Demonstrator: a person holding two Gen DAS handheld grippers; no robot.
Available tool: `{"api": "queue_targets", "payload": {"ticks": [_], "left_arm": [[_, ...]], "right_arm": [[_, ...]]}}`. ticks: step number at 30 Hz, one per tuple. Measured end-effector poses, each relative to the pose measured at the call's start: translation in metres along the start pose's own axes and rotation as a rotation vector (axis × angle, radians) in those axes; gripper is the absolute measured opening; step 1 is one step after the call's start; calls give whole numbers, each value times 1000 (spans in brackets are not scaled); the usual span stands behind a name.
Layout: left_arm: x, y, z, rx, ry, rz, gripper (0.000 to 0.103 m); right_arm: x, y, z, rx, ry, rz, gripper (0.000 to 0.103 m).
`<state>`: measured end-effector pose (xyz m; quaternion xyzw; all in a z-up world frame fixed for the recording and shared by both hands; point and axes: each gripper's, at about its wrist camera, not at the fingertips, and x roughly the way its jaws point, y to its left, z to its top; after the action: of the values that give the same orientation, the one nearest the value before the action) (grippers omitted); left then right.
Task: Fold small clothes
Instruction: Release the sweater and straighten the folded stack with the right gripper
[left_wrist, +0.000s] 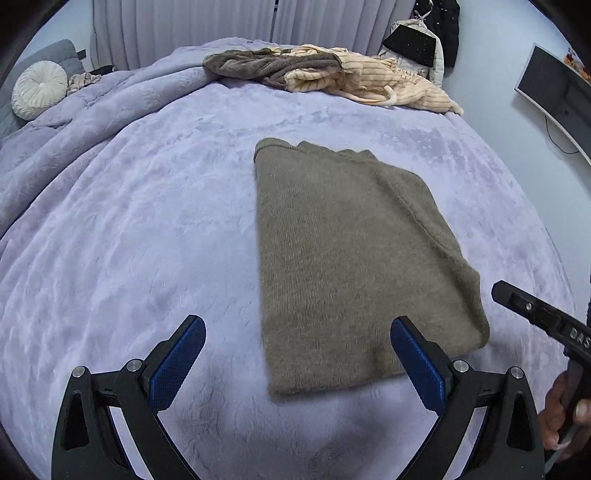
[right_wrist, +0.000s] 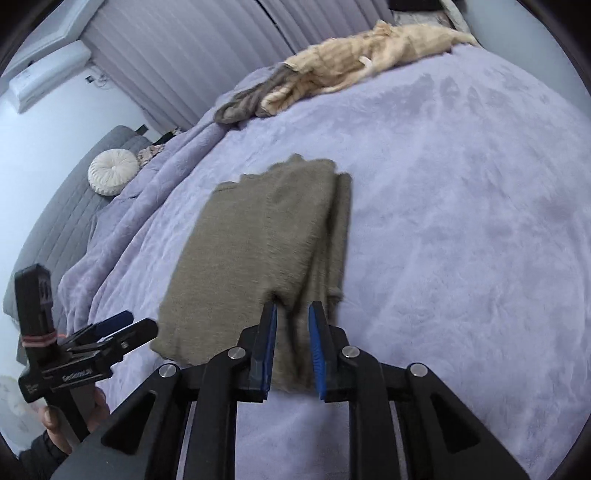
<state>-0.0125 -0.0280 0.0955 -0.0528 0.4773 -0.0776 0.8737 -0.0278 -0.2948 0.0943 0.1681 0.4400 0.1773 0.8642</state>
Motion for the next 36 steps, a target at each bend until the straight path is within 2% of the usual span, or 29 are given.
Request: {"api": "queue_targets", "payload": {"ticks": [4, 6, 7, 8, 11, 14, 17, 19, 21, 24, 26, 28, 29, 31, 32, 33, 36], "left_arm": [[27, 13, 13, -74, 49, 23, 101], [42, 22, 10, -113, 93, 8, 101], [48, 27, 8, -131, 110, -3, 101], [52, 31, 6, -143, 120, -23, 101], [61, 35, 2, -156, 151, -61, 102], [61, 39, 1, -156, 165, -93, 103], [30, 46, -8, -127, 108, -95, 103], [16, 50, -24, -90, 94, -101, 103], [11, 47, -43, -38, 96, -74, 103], [16, 34, -58, 40, 86, 7, 103], [22, 29, -54, 39, 80, 23, 103], [33, 28, -47, 39, 72, 76, 103], [36, 30, -45, 36, 66, 108, 103], [39, 42, -43, -14, 70, 85, 103], [38, 49, -44, -47, 69, 77, 103], [39, 54, -47, -70, 72, 76, 103], [48, 69, -55, -115, 112, 53, 103]], "right_arm": [[15, 34, 9, -65, 3, 110, 21], [36, 28, 8, -11, 69, 184, 27], [49, 20, 10, 26, 98, 153, 27], [58, 5, 10, 67, 110, 82, 27], [69, -34, 5, 203, 124, 175, 12], [67, -31, 4, 165, 127, 163, 9], [47, -12, 2, 84, 116, 81, 18], [34, 4, -1, 5, 92, 34, 35], [23, 19, -8, -69, 54, -16, 69], [18, 32, -14, -151, 8, -157, 72], [20, 30, -17, -131, 11, -167, 72], [26, 28, -17, -117, 39, -154, 72], [29, 29, -17, -118, 35, -152, 69], [32, 26, -18, -113, 49, -131, 44], [39, 22, -16, -103, 85, -122, 10], [43, 18, -17, -90, 100, -125, 7], [44, 2, -17, -32, 108, -96, 6]]}}
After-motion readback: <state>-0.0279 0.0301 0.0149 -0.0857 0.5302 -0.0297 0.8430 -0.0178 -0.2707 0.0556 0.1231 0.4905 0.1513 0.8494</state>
